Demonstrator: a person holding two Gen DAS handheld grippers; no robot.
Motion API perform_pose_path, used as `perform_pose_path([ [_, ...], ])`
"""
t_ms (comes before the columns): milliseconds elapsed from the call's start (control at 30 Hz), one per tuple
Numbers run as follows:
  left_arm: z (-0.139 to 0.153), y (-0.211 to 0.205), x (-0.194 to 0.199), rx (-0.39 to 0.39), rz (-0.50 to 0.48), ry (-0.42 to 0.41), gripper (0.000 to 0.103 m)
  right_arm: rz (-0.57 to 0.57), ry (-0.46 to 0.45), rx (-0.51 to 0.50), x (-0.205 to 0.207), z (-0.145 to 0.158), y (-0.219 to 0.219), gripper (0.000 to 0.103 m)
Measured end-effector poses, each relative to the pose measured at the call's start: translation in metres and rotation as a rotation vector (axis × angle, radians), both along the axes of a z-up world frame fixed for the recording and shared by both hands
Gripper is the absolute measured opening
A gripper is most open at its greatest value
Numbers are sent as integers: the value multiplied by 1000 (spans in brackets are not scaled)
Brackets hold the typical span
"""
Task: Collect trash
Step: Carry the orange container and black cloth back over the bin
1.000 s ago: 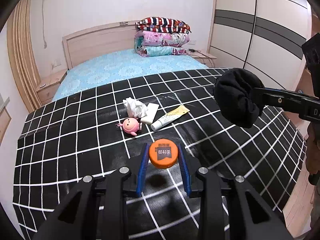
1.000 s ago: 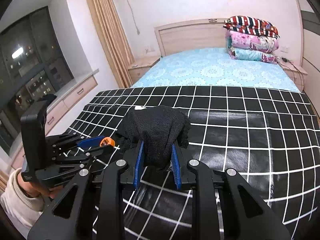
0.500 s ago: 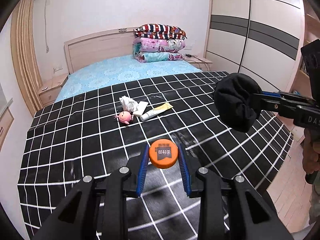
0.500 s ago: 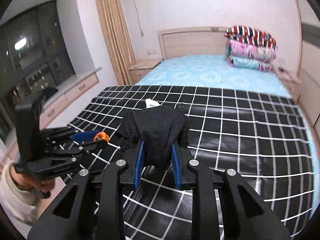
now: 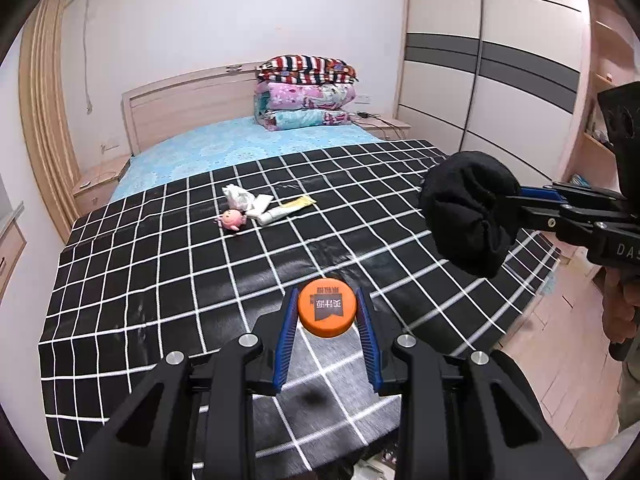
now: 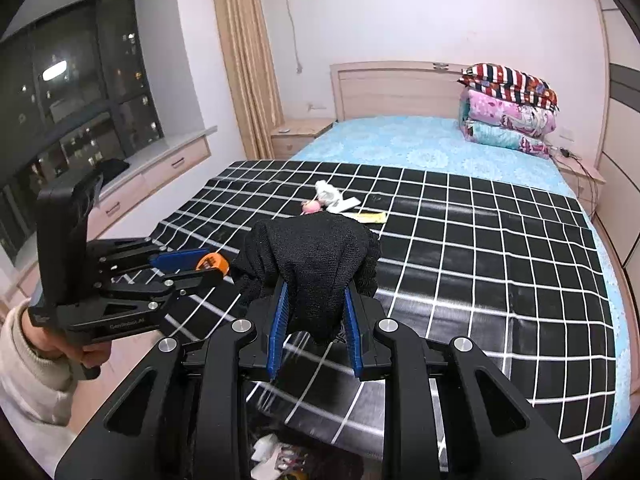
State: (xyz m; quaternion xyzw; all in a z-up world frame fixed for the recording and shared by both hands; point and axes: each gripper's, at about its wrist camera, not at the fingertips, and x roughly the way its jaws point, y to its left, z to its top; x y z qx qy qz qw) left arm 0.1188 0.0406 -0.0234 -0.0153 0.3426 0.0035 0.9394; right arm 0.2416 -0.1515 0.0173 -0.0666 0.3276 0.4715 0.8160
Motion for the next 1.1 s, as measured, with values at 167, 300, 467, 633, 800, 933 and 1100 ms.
perform_pose_path([
  [167, -7, -14, -14, 25, -24, 8, 29, 29, -11, -35, -24, -6, -9, 26],
  [300, -13, -22, -20, 16, -44, 20, 29, 48, 1, -62, -42, -16, -12, 26],
  [467, -23, -29, -29, 6, -62, 38, 29, 72, 23, -97, -63, -33, -15, 26],
  [633, -40, -36, -46, -5, -80, 76, 29, 97, 69, -139, -76, -55, -20, 26],
  [800, -61, -40, -60, -27, -89, 124, 29, 103, 125, -170, -84, -76, -28, 26],
  [933, -78, -47, -71, -32, -106, 162, 29, 107, 167, -196, -93, -94, -34, 26],
  [1100, -104, -51, -77, -60, -115, 227, 29, 103, 236, -238, -99, -123, -37, 26],
])
